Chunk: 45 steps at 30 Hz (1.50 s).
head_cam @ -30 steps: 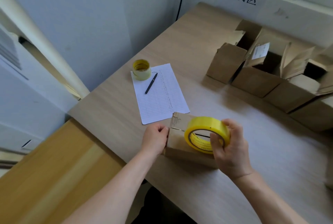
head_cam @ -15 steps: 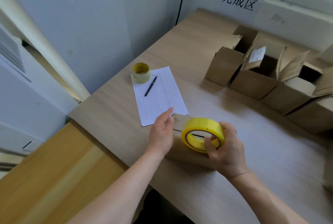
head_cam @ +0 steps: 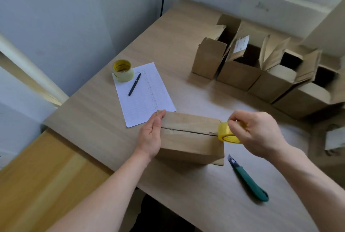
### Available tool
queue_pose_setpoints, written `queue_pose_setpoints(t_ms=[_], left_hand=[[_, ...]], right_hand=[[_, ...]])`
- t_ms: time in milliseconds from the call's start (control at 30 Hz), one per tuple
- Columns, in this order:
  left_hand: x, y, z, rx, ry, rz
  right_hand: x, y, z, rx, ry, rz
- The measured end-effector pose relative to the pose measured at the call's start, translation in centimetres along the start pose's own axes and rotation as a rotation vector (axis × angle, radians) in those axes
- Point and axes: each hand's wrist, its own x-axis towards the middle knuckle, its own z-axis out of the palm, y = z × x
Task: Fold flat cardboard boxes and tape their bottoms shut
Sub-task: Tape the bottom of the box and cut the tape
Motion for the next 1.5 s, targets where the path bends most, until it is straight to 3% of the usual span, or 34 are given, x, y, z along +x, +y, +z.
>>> queue_pose_setpoints(t_ms=[200, 533, 567, 600, 667, 733, 867, 933, 1033, 1167, 1333, 1400, 1500], left_hand=[[-0.1, 0.3, 0.0, 0.034, -0.007, 0.006], [-0.4, 0.5, 0.2, 0.102, 0.017, 0.042], [-0.3, 0.5, 0.1, 0.201, 0.03, 0.036], [-0.2, 0.6, -0.1, 0.446, 0.032, 0.032], [0.0, 0.9, 0.2, 1.109, 0.006, 0.046], [-0.7, 2.1, 3.0, 1.366, -0.073, 0.146], [-4.8, 2.8, 11.5, 1.265, -0.492, 0.391], [-4.6, 3.1, 11.5, 1.262, -0.554, 0.43], [-1.4, 2.2, 5.3, 1.287, -0.358, 0.373], [4.3, 2.0, -2.7, 1.204, -0.218, 0.029], [3.7, 2.4, 1.1, 1.105, -0.113, 0.477], [3.8, 2.4, 2.3, 1.064, -0.119, 0.517], [5.2, 2.4, 3.3, 0.981, -0.25, 0.618]], right_hand=[[-0.7, 1.6, 1.7, -0.275, 0.124, -0.02], [-1.1, 5.1, 6.6, -0.221, -0.09, 0.185], [-1.1, 5.3, 7.0, -0.187, -0.109, 0.211], [-1.1, 5.4, 7.3, -0.157, -0.13, 0.236], [-1.0, 5.5, 7.9, -0.13, -0.181, 0.255], [-0.8, 5.5, 8.3, -0.135, -0.216, 0.258], [-1.1, 5.4, 8.1, -0.139, -0.229, 0.279], [-1.3, 5.1, 7.9, -0.132, -0.237, 0.292], [-1.1, 4.3, 7.7, -0.13, -0.274, 0.335], [-1.3, 3.1, 8.2, 0.005, -0.306, 0.488], [-2.4, 2.4, 8.4, 0.225, -0.289, 0.625], [-2.9, 2.5, 7.8, 0.35, -0.279, 0.658], [-4.1, 3.1, 6.6, 0.449, -0.278, 0.735]])
